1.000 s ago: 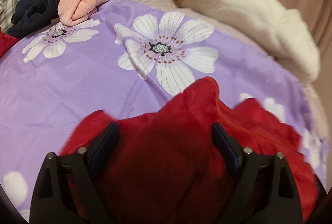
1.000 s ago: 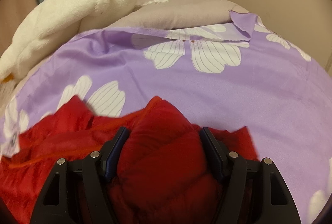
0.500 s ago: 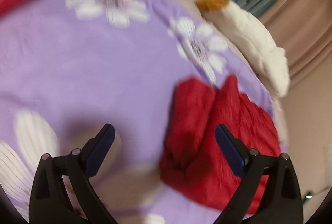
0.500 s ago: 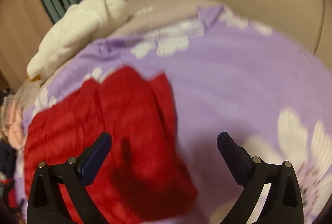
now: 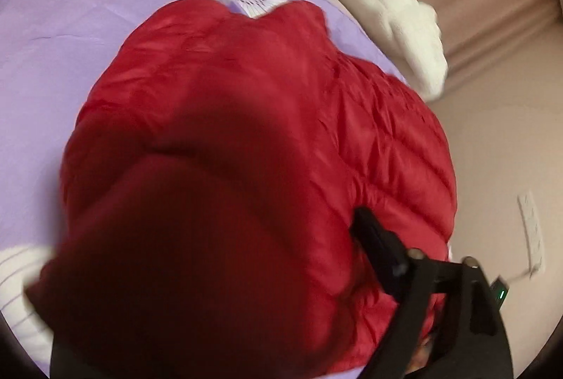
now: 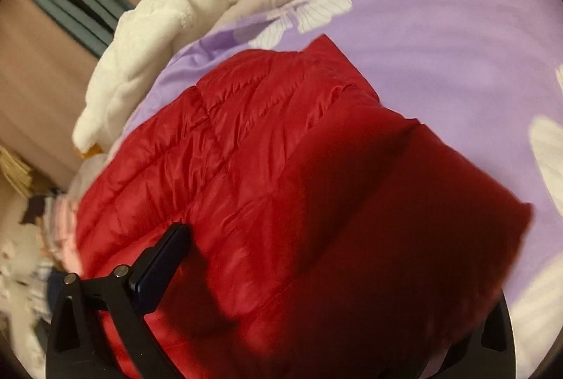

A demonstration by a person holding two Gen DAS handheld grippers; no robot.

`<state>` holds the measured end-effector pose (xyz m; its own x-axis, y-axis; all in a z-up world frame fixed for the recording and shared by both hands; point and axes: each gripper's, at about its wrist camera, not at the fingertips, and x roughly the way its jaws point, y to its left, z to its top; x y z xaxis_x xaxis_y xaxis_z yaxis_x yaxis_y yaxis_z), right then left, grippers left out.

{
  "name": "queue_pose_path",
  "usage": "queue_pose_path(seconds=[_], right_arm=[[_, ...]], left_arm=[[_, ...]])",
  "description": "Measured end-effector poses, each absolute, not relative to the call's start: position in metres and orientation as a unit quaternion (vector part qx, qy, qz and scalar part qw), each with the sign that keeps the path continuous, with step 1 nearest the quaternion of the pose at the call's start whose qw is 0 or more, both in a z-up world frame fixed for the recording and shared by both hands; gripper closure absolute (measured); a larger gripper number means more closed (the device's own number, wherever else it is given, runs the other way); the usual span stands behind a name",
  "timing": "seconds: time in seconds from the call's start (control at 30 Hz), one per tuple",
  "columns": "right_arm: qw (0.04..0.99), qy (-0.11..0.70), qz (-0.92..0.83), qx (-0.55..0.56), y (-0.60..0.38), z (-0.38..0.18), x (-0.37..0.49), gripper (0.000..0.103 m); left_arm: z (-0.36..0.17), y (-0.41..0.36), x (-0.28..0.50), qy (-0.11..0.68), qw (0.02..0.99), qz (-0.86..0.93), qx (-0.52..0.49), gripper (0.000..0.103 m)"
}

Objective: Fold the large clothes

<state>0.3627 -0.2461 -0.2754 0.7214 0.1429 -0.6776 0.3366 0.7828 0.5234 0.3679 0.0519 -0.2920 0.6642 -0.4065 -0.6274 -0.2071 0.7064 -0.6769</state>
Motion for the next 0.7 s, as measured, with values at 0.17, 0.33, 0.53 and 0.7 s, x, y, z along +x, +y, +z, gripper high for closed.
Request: queue_pose_path(seconds=[0.17, 0.33, 0.53, 0.7], right_arm=[[0.897, 0.359, -0.062, 0.249, -0.225, -0.274, 0.382, 0.035], [0.891, 0.364, -0.033, 0.271, -0.233, -0.268, 0.374, 0.066], [0.895, 0.349, 0.059, 0.271, -0.228, -0.227, 0.31, 0.075], [0.903, 0.358, 0.089, 0.221, -0.204, -0.219, 0.227, 0.075]], left_arm=[[-0.297, 0.044, 0.389, 0.386, 0.838, -0.026, -0.384, 0.047], [-0.276, 0.025, 0.37, 0.369, 0.875, 0.025, -0.313, 0.07], [-0.238, 0.049, 0.282, 0.349, 0.884, 0.065, -0.305, 0.08], [-0.232, 0.071, 0.184, 0.33, 0.902, 0.063, -0.273, 0.077]])
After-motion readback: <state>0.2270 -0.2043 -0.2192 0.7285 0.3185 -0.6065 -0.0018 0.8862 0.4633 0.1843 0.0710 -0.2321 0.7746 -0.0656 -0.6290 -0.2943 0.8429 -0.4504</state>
